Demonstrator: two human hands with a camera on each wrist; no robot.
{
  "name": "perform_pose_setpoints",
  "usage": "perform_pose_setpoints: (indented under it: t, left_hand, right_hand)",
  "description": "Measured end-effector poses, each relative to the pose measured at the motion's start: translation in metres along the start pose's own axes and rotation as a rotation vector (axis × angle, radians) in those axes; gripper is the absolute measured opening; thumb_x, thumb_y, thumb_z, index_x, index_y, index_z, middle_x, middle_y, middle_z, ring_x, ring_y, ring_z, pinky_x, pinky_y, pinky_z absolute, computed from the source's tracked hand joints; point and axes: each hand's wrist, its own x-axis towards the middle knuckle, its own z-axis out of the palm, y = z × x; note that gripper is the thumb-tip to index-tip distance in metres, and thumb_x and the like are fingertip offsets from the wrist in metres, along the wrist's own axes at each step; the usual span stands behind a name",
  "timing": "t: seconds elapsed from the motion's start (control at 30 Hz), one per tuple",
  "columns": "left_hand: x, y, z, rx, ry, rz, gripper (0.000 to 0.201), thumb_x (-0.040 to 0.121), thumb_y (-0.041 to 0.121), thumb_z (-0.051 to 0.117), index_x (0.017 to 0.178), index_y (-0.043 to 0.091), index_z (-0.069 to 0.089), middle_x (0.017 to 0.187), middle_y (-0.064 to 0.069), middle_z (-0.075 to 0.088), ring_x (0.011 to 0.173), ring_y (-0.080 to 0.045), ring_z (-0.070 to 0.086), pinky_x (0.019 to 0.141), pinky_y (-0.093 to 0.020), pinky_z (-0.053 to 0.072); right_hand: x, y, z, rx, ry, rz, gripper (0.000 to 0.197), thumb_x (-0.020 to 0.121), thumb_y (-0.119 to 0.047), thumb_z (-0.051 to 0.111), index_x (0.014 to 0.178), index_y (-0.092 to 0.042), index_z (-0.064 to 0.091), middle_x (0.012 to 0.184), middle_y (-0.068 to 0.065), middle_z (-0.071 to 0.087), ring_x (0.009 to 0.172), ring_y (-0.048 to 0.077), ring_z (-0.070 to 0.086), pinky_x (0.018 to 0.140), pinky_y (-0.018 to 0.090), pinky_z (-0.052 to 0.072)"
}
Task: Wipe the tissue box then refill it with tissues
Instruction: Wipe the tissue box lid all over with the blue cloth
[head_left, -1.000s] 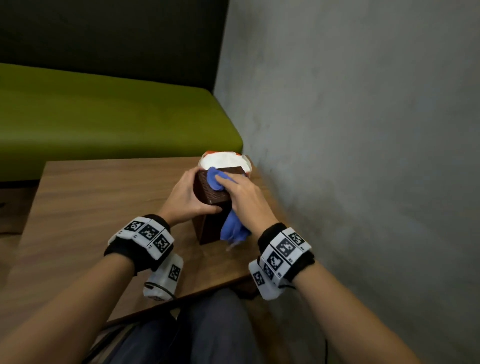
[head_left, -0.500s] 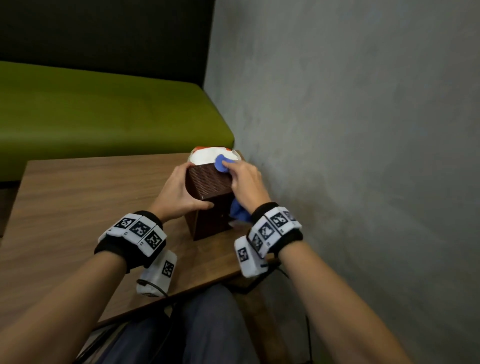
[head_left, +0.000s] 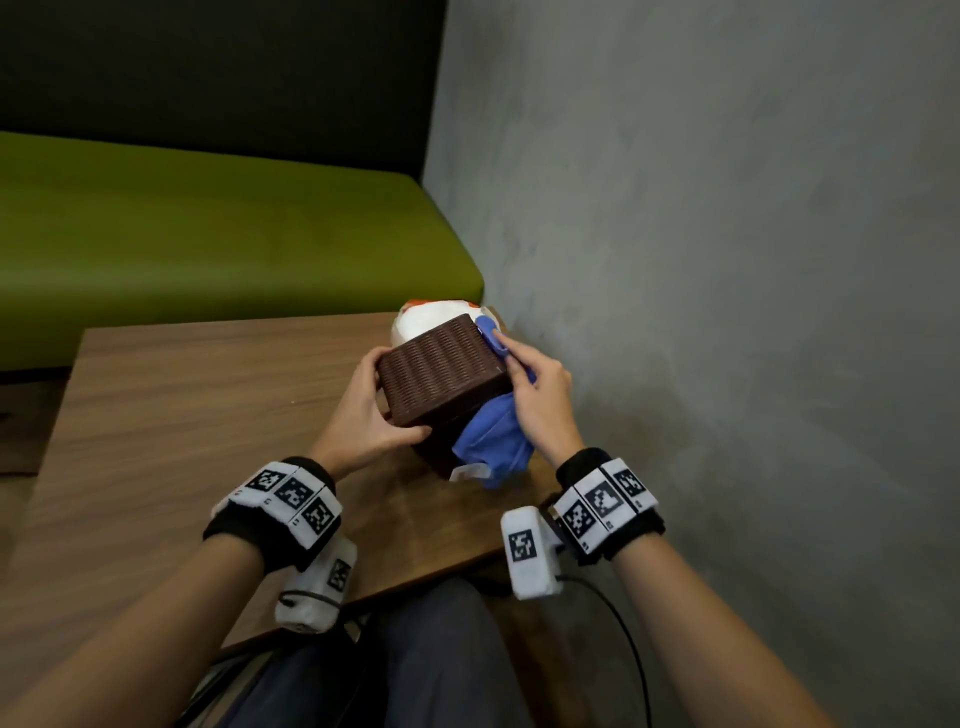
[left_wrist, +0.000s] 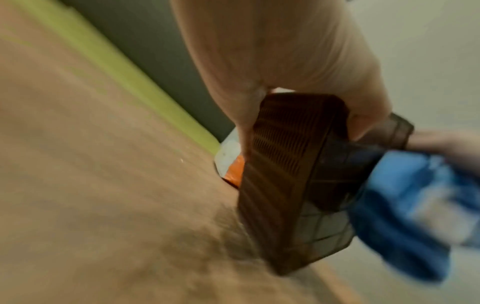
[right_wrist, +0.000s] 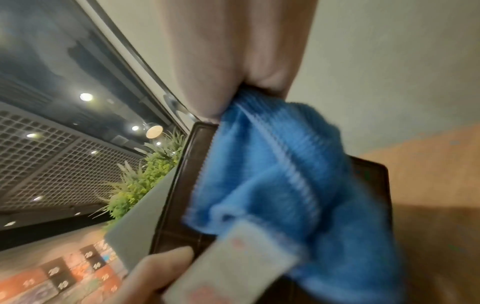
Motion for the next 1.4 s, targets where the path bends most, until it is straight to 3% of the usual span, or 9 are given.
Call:
perform_pose_setpoints:
  t: [0.13, 0.27, 0.4, 0.5, 0.63, 0.83, 1.03, 1.23, 1.4]
  left_hand:
    - [0.004, 0.005, -0.029, 0.301, -0.138, -0.008, 0.126, 0.039, 0.055, 0.064, 0.145, 0.01, 0.014, 0.142, -0.011, 0.029, 0.128, -0.017, 0.033, 0.103, -0.024, 0.027]
    - [0.004, 0.004, -0.032, 0.333, -0.176, -0.068, 0.127, 0.047, 0.046, 0.077, 0.148, 0.016, 0.006, 0.144, -0.011, 0.029, 0.134, -0.024, 0.032, 0.104, -0.031, 0.031]
    - [-0.004, -0.003, -0.027, 0.259, -0.118, -0.011, 0.133, 0.039, 0.053, 0.067, 0.148, 0.014, 0.002, 0.145, -0.007, 0.029, 0.135, -0.019, 0.031, 0.104, -0.025, 0.027]
    - [-0.001, 0.004, -0.025, 0.252, -0.112, 0.042, 0.13, 0.041, 0.053, 0.065, 0.148, 0.012, 0.004, 0.138, -0.001, 0.033, 0.128, -0.01, 0.033, 0.101, -0.023, 0.03]
    - [0.01, 0.011, -0.025, 0.419, -0.197, 0.033, 0.13, 0.034, 0.06, 0.06, 0.145, 0.005, 0.02, 0.135, -0.011, 0.038, 0.125, -0.021, 0.04, 0.097, -0.018, 0.031]
    - [0.013, 0.017, -0.014, 0.506, -0.255, 0.01, 0.113, 0.041, 0.052, 0.071, 0.138, 0.005, 0.036, 0.131, -0.016, 0.031, 0.125, -0.025, 0.034, 0.097, -0.02, 0.027]
    - [0.015, 0.019, -0.02, 0.499, -0.241, -0.001, 0.116, 0.028, 0.057, 0.055, 0.132, 0.006, 0.045, 0.114, -0.006, 0.032, 0.116, -0.021, 0.036, 0.092, -0.019, 0.03]
    - [0.019, 0.028, -0.011, 0.549, -0.28, -0.027, 0.126, 0.025, 0.059, 0.054, 0.137, 0.003, 0.038, 0.13, -0.018, 0.033, 0.124, -0.027, 0.036, 0.097, -0.02, 0.03]
    - [0.018, 0.02, -0.02, 0.492, -0.233, -0.017, 0.121, 0.026, 0.056, 0.059, 0.136, 0.007, 0.042, 0.115, -0.005, 0.033, 0.122, -0.026, 0.039, 0.095, -0.024, 0.034]
  right_hand:
    - [-0.013, -0.013, 0.011, -0.066, -0.129, -0.227, 0.037, 0.087, 0.013, 0.045, 0.119, 0.0, 0.058, 0.123, 0.019, 0.061, 0.111, 0.014, 0.052, 0.093, -0.004, 0.032]
    - [-0.029, -0.011, 0.034, -0.178, -0.16, -0.296, 0.04, 0.088, 0.009, 0.045, 0.125, -0.004, 0.054, 0.129, 0.018, 0.056, 0.121, 0.026, 0.052, 0.105, 0.03, 0.04]
    - [-0.035, -0.016, 0.048, -0.357, -0.248, -0.392, 0.051, 0.082, 0.016, 0.047, 0.127, -0.006, 0.051, 0.13, 0.019, 0.056, 0.121, 0.031, 0.051, 0.106, 0.038, 0.039]
    - [-0.045, -0.015, 0.057, -0.445, -0.293, -0.398, 0.054, 0.079, 0.016, 0.05, 0.128, -0.006, 0.051, 0.131, 0.02, 0.055, 0.123, 0.033, 0.05, 0.108, 0.045, 0.038]
    - [-0.035, -0.002, 0.052, -0.536, -0.325, -0.286, 0.052, 0.083, 0.01, 0.05, 0.131, -0.008, 0.047, 0.138, 0.02, 0.048, 0.129, 0.033, 0.042, 0.111, 0.042, 0.033]
    - [-0.002, 0.006, 0.048, -0.628, -0.169, -0.024, 0.036, 0.083, 0.006, 0.046, 0.116, -0.005, 0.057, 0.119, 0.021, 0.059, 0.112, 0.037, 0.051, 0.093, 0.045, 0.044]
    - [-0.032, -0.015, 0.055, -0.494, -0.377, -0.336, 0.051, 0.077, 0.011, 0.051, 0.126, -0.003, 0.051, 0.134, 0.022, 0.051, 0.123, 0.035, 0.046, 0.106, 0.043, 0.035]
    - [0.004, 0.012, 0.03, -0.588, -0.223, -0.071, 0.041, 0.081, 0.007, 0.047, 0.119, -0.004, 0.058, 0.126, 0.02, 0.058, 0.118, 0.036, 0.052, 0.099, 0.044, 0.041]
    - [-0.037, -0.013, 0.055, -0.497, -0.384, -0.307, 0.047, 0.078, 0.011, 0.052, 0.124, -0.002, 0.054, 0.132, 0.024, 0.053, 0.122, 0.037, 0.047, 0.106, 0.045, 0.036]
